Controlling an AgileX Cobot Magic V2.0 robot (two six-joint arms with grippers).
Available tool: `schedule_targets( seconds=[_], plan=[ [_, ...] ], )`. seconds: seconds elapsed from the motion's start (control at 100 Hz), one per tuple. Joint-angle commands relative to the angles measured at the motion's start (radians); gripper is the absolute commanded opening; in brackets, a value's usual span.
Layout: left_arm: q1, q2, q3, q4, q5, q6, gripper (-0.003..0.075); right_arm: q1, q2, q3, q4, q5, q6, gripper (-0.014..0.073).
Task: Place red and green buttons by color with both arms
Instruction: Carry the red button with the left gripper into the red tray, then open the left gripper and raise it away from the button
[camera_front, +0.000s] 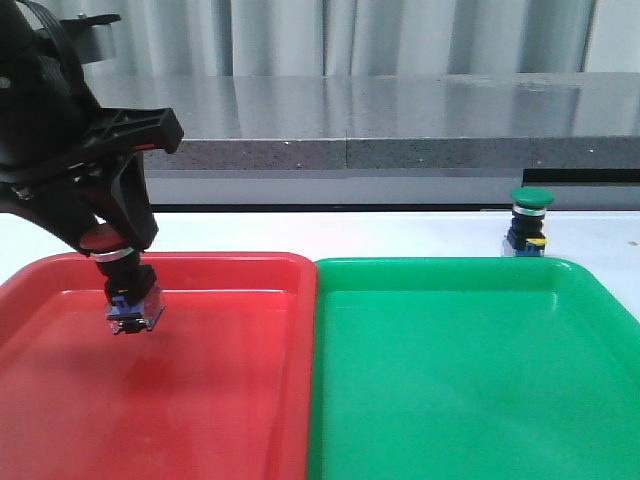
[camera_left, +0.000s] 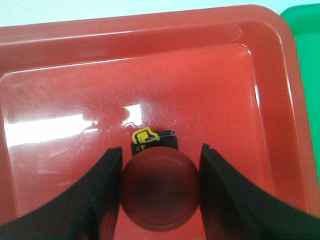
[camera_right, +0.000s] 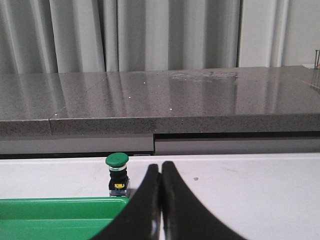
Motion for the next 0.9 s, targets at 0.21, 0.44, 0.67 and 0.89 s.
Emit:
schedule_targets(
  seconds=[0.21, 0.44, 0.67, 0.89],
  plan=[
    [-0.009, 0.039, -0.021, -0.015, -0.046, -0.001, 0.0031, -0.005, -0.019, -0.019, -0.009, -0.084, -0.002, -0.0064],
    [-0.009, 0.059, -0.021, -0.017, -0.05, -0.001, 0.0069, -0.005, -0.019, -0.019, -0.009, -0.084, -0.002, -0.0064],
    [-0.009, 0.059, -0.023, -0.017, -0.05, -0.001, 0.0307, -0.005, -0.019, -0.019, -0.009, -0.084, -0.002, -0.0064],
    [-0.009, 0.053, -0.029, -0.017, -0.05, -0.001, 0.038, -0.005, -0.019, -0.019, -0.009, -0.084, -0.002, -0.0064]
  ],
)
